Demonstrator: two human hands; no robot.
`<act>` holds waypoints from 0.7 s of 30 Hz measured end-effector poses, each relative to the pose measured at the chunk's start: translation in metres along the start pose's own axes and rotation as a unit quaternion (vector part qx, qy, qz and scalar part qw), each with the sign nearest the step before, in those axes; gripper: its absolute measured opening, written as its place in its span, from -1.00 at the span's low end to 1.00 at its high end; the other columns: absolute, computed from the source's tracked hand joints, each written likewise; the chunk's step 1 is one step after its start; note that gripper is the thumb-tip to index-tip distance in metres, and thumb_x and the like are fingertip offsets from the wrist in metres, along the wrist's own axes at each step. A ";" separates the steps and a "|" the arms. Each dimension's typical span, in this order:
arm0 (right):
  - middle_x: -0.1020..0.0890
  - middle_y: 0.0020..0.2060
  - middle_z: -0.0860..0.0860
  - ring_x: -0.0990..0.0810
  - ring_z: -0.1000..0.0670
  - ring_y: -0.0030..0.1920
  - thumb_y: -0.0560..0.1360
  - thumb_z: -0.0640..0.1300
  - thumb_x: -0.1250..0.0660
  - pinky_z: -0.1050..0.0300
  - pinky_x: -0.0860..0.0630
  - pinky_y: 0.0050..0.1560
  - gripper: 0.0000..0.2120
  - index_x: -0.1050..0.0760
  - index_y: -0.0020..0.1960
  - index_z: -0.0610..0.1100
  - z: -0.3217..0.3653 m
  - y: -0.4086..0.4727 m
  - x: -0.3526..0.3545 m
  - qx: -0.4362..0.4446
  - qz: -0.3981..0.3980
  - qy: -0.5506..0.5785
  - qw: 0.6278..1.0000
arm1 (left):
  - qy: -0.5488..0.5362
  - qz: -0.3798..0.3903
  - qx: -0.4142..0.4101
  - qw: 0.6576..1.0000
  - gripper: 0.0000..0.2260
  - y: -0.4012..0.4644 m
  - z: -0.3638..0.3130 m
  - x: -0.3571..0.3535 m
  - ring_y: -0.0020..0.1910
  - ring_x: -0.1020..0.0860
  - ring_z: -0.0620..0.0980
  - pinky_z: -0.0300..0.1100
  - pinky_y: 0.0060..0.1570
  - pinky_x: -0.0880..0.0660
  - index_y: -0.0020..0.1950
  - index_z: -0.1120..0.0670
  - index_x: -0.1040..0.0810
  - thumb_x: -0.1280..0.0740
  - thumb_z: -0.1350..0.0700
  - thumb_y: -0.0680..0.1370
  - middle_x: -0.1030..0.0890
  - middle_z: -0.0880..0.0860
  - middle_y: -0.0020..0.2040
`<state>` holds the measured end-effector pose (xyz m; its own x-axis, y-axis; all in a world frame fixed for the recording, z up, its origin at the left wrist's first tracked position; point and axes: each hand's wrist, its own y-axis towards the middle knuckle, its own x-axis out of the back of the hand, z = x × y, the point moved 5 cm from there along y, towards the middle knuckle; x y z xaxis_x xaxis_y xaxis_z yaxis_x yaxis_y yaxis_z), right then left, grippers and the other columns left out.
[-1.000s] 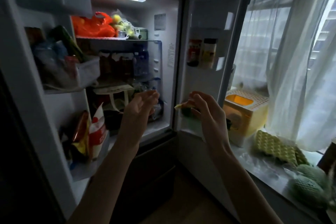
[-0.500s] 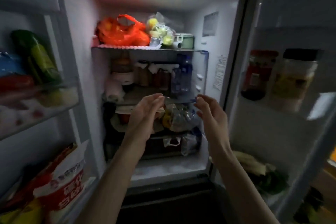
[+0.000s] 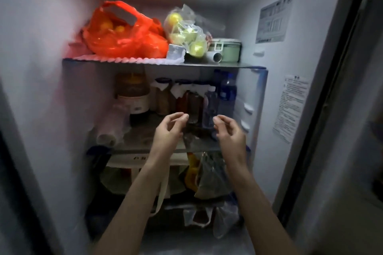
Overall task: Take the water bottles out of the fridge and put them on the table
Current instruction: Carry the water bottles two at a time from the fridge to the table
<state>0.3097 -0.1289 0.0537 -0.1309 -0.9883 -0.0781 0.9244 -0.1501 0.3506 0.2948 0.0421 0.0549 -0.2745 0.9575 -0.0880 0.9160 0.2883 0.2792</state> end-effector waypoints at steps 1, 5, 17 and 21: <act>-0.64 0.06 0.09 -0.60 0.12 0.09 0.55 0.06 -0.35 0.28 -0.52 0.01 -0.73 -0.55 0.21 0.01 -0.008 0.018 -0.005 -0.005 -0.006 -0.002 1.000 | -0.005 0.003 0.003 1.000 -0.83 0.021 0.007 -0.006 0.12 -0.60 -0.12 -0.15 0.12 -0.55 0.14 -0.10 -0.57 -0.36 -0.06 0.56 -0.65 -0.07 0.09; -0.61 0.02 0.15 -0.57 0.21 0.04 0.53 0.03 -0.39 0.39 -0.44 -0.12 -0.71 -0.53 0.22 -0.02 -0.032 0.093 -0.022 -0.022 -0.046 0.000 0.999 | -0.005 0.020 0.011 1.000 -0.76 0.108 0.032 -0.026 0.13 -0.58 -0.12 -0.11 0.18 -0.53 0.18 -0.04 -0.58 -0.36 -0.08 0.55 -0.63 -0.05 0.13; -0.43 0.39 -0.11 -0.41 -0.13 0.40 0.34 0.07 -0.55 -0.08 -0.36 0.43 -0.12 -0.19 0.50 -0.11 -0.113 0.224 -0.073 -0.053 -0.071 -0.128 0.988 | 0.021 0.001 0.044 0.999 -0.65 0.212 0.070 -0.031 0.14 -0.57 -0.07 -0.15 0.18 -0.52 0.25 0.05 -0.57 -0.40 -0.07 0.53 -0.62 0.00 0.15; -0.52 0.33 -0.14 -0.51 -0.17 0.32 0.37 0.01 -0.53 -0.02 -0.45 0.29 -0.24 -0.26 0.45 -0.13 -0.124 0.236 -0.079 -0.066 -0.101 -0.148 0.982 | 0.034 0.001 0.039 0.999 -0.64 0.217 0.075 -0.021 0.10 -0.55 -0.12 -0.24 0.04 -0.48 0.28 0.05 -0.55 -0.39 -0.08 0.54 -0.59 -0.05 0.13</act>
<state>0.5827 -0.0827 0.0265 -0.3963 -0.9060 0.1488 0.9050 -0.3581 0.2297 0.5209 0.0842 0.0454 -0.2898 0.9568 -0.0218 0.9356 0.2881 0.2040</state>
